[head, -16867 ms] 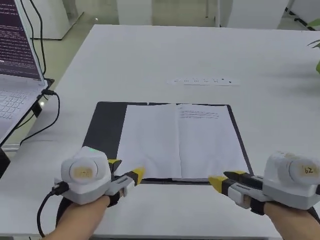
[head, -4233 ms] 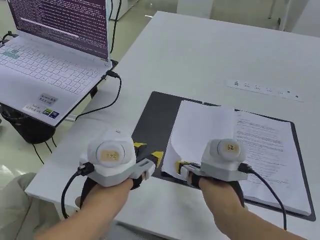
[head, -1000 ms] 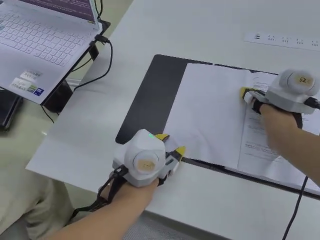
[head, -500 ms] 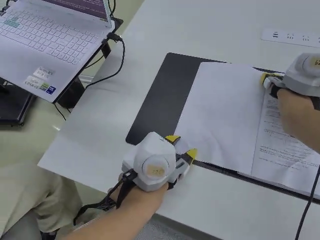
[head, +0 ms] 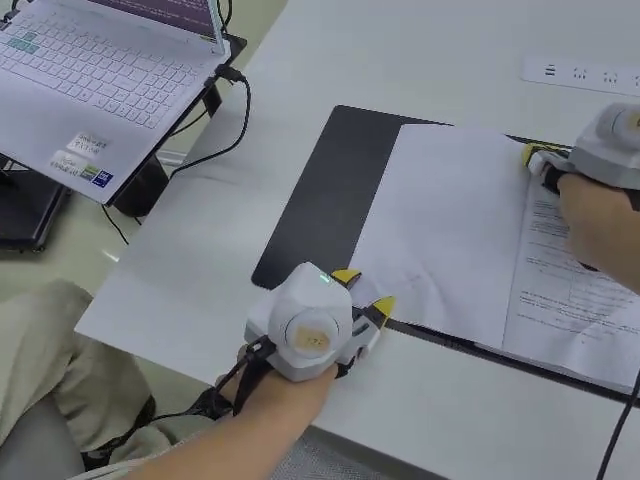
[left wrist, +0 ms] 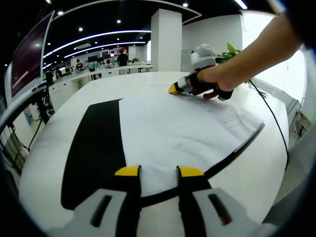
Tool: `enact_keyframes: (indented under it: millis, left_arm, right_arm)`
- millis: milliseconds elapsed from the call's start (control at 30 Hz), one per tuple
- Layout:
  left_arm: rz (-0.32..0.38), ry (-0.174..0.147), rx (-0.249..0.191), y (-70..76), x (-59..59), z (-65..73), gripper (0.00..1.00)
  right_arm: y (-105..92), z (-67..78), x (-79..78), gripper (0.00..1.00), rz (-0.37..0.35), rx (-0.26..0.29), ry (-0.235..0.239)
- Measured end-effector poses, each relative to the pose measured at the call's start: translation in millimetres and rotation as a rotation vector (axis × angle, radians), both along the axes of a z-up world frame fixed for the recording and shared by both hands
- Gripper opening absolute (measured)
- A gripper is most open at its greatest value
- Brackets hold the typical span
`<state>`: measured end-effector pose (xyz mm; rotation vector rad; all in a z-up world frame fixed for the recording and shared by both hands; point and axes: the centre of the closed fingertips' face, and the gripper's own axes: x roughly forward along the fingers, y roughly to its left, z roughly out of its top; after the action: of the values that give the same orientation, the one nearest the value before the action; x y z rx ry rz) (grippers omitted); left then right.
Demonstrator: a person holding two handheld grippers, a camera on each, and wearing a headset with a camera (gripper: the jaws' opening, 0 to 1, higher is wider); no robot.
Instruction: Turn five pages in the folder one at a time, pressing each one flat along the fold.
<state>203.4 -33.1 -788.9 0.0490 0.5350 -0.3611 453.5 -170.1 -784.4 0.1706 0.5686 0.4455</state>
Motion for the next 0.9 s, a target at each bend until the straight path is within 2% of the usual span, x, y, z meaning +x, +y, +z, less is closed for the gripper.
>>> enact_keyframes:
  millis: [133,200,433,533,567,700,867,900]
  left_arm:
    - [-0.001,0.001,0.001,-0.2,0.1,0.3,0.27]
    - [0.0,-0.001,-0.001,-0.1,0.2,0.1,0.27]
    - [-0.001,-0.002,-0.001,0.4,0.7,-0.7,0.27]
    - [0.001,-0.007,-0.004,0.8,0.5,-0.6,0.27]
    - [0.0,-0.008,-0.005,0.8,0.6,-0.6,0.27]
    - [-0.001,-0.006,-0.002,0.8,0.7,-0.6,0.27]
    - [-0.003,-0.004,0.001,1.0,1.2,-0.6,0.27]
    - [-0.003,-0.003,0.002,1.1,1.3,-0.5,0.27]
  right_arm:
    - [-1.3,0.4,-7.8,0.0,0.011,0.008,0.004]
    - [-2.8,-1.1,-6.8,0.0,0.014,0.014,0.006]
    - [0.3,-0.2,-33.5,0.0,0.025,0.038,0.01]
    - [-0.6,0.3,-34.8,0.0,0.026,0.047,0.021]
    - [1.7,5.2,-44.2,0.0,0.03,0.045,0.021]
    - [5.6,13.6,-65.5,0.0,0.036,0.052,0.025]
    - [7.0,18.8,-81.4,0.0,0.045,0.048,0.026]
    - [5.0,16.0,-78.1,0.0,0.044,0.052,0.029]
